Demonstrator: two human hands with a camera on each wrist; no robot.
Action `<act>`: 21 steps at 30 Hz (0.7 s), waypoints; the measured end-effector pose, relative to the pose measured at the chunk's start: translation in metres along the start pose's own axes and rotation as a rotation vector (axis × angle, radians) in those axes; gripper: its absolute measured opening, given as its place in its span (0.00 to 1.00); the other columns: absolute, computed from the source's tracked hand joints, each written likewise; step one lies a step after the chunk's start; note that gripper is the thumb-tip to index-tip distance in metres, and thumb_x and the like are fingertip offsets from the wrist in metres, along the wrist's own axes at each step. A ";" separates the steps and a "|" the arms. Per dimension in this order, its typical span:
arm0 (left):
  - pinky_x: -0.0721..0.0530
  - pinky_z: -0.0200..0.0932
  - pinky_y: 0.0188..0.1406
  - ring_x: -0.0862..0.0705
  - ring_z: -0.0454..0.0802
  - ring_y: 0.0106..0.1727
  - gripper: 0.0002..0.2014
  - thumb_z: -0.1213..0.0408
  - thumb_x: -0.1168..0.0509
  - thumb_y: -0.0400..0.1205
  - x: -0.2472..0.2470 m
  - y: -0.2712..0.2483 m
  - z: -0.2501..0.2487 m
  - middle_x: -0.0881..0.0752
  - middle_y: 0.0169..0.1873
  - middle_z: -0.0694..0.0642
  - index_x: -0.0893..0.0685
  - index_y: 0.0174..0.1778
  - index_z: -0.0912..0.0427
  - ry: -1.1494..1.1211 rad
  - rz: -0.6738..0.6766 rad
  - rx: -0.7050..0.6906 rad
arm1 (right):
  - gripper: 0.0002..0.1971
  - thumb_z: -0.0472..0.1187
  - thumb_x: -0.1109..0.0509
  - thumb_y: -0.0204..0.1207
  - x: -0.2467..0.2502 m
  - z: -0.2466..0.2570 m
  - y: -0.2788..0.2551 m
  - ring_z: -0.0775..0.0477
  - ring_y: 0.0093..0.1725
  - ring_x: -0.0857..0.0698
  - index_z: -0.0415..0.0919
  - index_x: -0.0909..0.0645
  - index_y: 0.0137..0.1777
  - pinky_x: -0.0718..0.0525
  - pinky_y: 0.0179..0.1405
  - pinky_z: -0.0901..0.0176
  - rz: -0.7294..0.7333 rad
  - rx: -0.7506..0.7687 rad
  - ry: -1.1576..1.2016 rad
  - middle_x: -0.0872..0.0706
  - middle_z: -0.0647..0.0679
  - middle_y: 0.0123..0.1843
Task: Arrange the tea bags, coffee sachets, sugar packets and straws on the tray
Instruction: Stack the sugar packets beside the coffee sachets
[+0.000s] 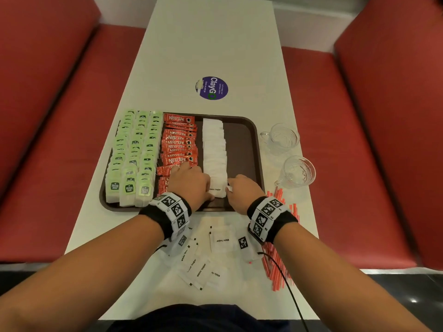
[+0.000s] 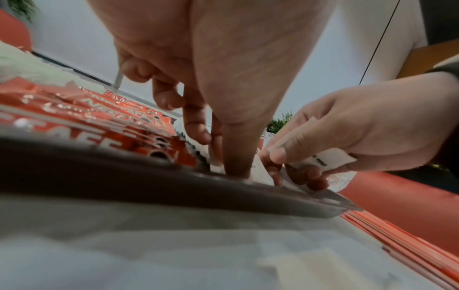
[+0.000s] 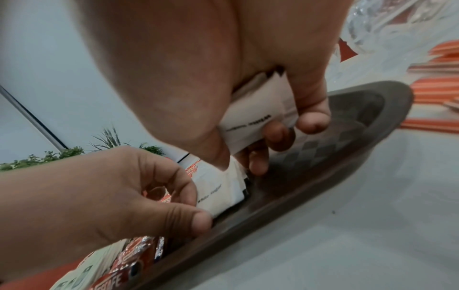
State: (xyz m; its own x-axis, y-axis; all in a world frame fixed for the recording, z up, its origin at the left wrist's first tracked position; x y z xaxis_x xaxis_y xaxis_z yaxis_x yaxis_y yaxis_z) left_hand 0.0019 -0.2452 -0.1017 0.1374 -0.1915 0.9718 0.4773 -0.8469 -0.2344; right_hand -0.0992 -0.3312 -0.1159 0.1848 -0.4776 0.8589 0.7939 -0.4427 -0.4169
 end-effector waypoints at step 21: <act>0.21 0.43 0.40 0.19 0.39 0.38 0.17 0.34 0.29 0.74 0.032 0.008 -0.001 0.15 0.35 0.42 0.17 0.39 0.44 -0.689 -0.038 -0.127 | 0.23 0.56 0.54 0.90 0.045 0.008 -0.005 0.51 0.61 0.16 0.49 0.17 0.57 0.20 0.62 0.59 -0.284 0.175 0.883 0.14 0.48 0.59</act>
State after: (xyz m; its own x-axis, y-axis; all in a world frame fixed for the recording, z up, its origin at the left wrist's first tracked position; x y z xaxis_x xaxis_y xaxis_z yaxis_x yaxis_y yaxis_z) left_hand 0.0098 -0.2588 -0.0721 0.6616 0.1621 0.7321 0.3934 -0.9062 -0.1549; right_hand -0.0903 -0.3445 -0.0732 -0.4781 -0.8030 0.3558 0.8305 -0.5452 -0.1144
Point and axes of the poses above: each hand's wrist, its own y-axis towards the middle knuckle, its own x-axis out of the back of the hand, z = x × y, the point moved 7 cm from there along y, towards the middle knuckle
